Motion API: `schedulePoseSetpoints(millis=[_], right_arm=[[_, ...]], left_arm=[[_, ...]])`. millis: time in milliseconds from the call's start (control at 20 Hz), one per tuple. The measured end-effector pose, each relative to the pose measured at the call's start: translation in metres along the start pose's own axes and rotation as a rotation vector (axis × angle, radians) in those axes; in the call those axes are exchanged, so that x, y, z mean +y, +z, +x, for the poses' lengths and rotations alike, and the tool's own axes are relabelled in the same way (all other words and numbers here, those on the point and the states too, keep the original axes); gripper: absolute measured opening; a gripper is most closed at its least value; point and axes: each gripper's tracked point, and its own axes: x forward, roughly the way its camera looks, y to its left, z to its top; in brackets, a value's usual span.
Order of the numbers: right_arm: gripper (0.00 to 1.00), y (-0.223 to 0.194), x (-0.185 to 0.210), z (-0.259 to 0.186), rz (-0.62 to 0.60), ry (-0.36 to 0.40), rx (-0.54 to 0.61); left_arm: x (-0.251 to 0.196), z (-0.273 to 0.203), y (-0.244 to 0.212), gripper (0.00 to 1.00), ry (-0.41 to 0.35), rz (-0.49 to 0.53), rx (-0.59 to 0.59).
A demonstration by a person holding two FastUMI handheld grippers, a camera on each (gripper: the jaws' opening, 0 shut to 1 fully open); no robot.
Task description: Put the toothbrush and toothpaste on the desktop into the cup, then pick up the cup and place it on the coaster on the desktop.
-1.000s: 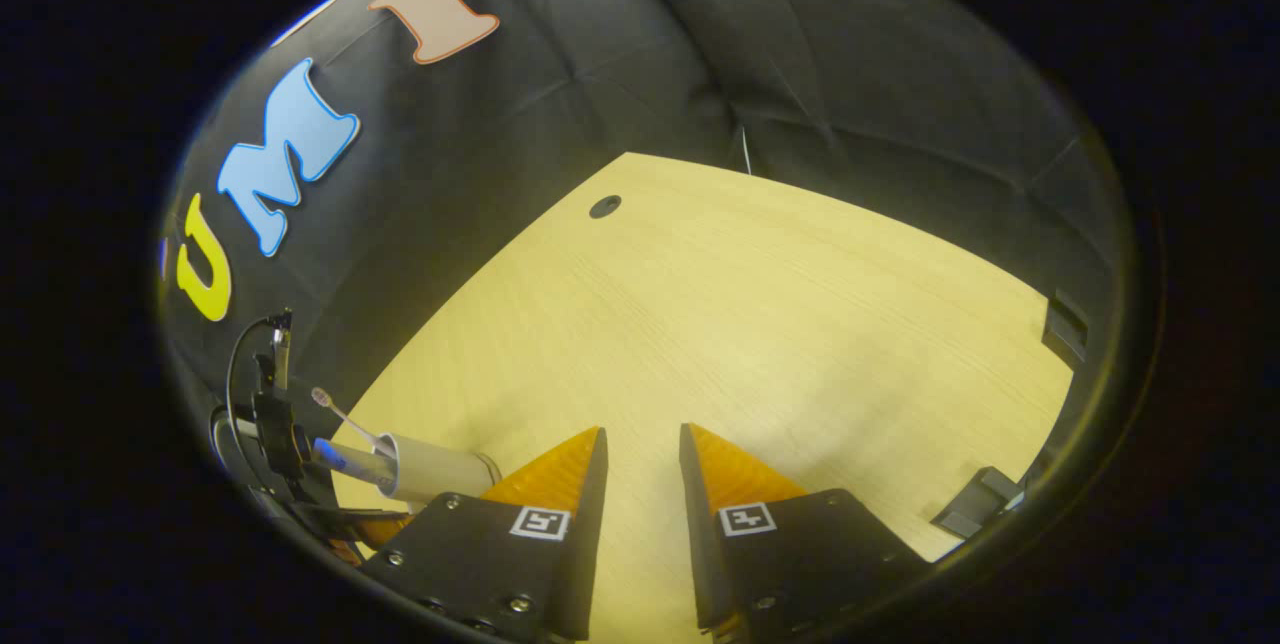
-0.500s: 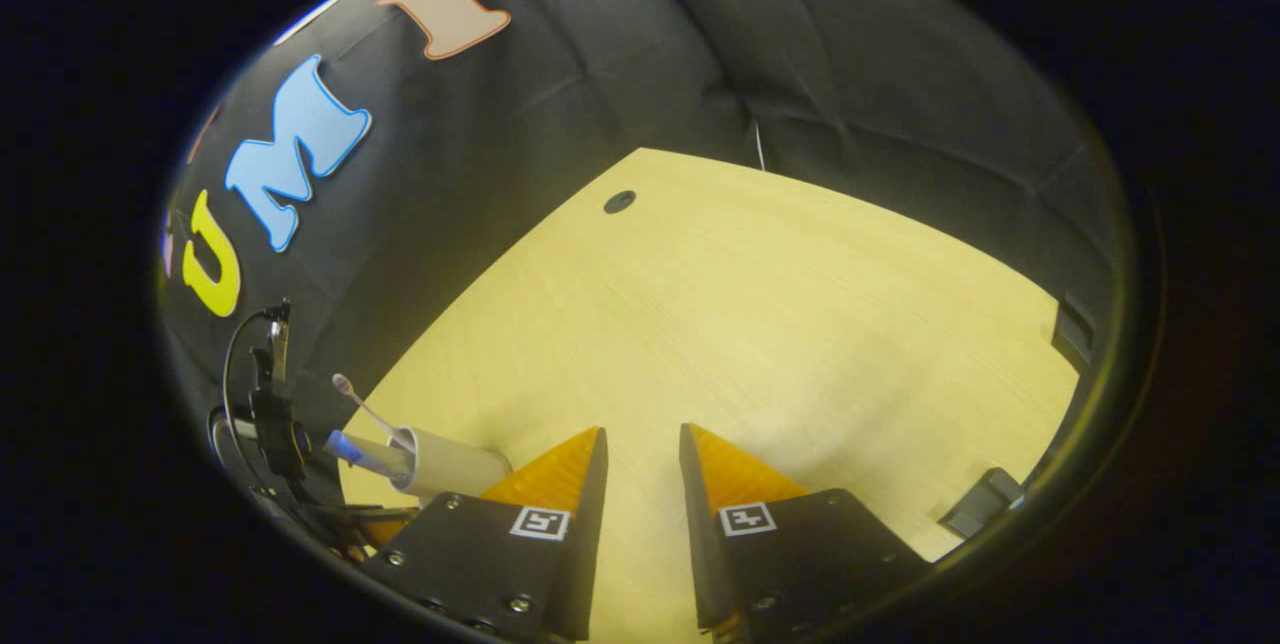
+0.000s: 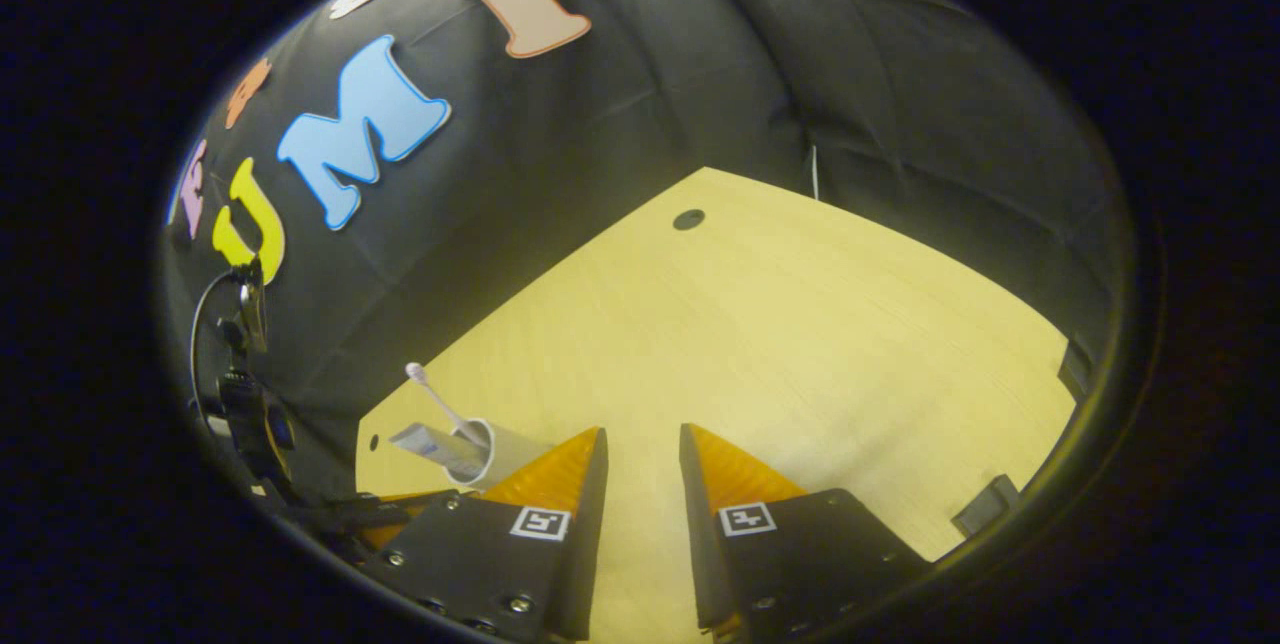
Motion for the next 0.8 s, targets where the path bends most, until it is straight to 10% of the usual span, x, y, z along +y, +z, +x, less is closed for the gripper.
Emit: schedulePoseSetpoints(millis=[800], right_arm=[[0.39,0.057,0.182,-0.122,-0.349,0.254,-0.345]], left_arm=[[0.060,-0.251,0.098,0.42,0.144,0.041,-0.710]])
